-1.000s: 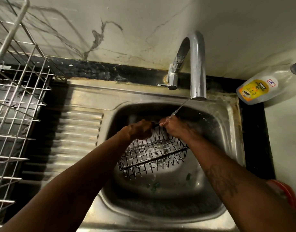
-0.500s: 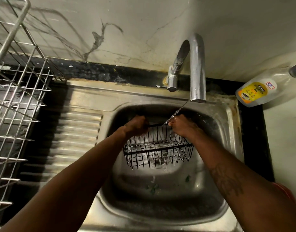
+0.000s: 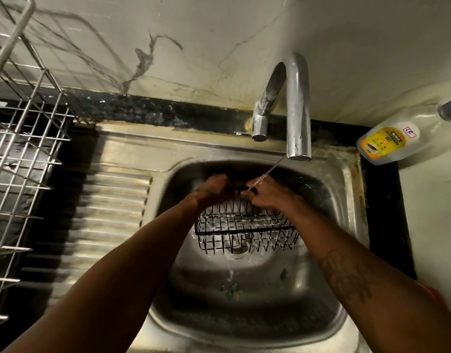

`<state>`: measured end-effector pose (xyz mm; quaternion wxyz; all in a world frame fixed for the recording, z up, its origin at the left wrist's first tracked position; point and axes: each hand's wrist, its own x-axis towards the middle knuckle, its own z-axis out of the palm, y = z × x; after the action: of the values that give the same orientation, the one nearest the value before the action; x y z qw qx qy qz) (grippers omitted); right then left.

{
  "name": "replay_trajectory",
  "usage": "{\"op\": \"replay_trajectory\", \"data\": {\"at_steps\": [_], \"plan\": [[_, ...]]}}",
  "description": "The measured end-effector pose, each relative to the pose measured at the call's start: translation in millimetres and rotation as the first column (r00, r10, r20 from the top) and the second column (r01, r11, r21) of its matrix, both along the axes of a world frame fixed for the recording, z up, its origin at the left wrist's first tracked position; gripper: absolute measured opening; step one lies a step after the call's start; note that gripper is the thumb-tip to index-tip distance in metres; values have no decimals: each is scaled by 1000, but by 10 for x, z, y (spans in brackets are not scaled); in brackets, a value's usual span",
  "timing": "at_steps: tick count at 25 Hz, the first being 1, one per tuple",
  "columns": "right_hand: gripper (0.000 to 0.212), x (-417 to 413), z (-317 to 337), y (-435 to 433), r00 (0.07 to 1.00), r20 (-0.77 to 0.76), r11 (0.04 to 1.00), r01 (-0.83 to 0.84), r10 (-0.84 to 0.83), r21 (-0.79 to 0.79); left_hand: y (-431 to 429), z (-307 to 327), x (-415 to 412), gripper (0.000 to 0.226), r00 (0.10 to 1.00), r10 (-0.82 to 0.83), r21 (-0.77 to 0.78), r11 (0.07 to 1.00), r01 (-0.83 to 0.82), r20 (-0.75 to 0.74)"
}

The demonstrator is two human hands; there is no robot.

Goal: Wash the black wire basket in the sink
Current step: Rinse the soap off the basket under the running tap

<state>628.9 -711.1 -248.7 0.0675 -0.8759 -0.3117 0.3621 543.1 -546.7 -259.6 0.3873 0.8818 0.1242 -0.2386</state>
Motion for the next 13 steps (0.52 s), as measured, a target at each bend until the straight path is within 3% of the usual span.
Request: {"op": "replay_trajectory", "data": {"at_steps": [2,8,13], "plan": [[26,-56,13,-2,998,34,999,-50,51,-10,-83,-4,36,30,999,12,-39,999,-11,31],[24,56,75,-160,996,27,996,84,-84,20,-63,2,83,27,991,-121,61,991,118,56],[35,89,215,-282,985,173,999,-17,11,31,36,-65,-4,22,998,-37,219,975,26,43]]}}
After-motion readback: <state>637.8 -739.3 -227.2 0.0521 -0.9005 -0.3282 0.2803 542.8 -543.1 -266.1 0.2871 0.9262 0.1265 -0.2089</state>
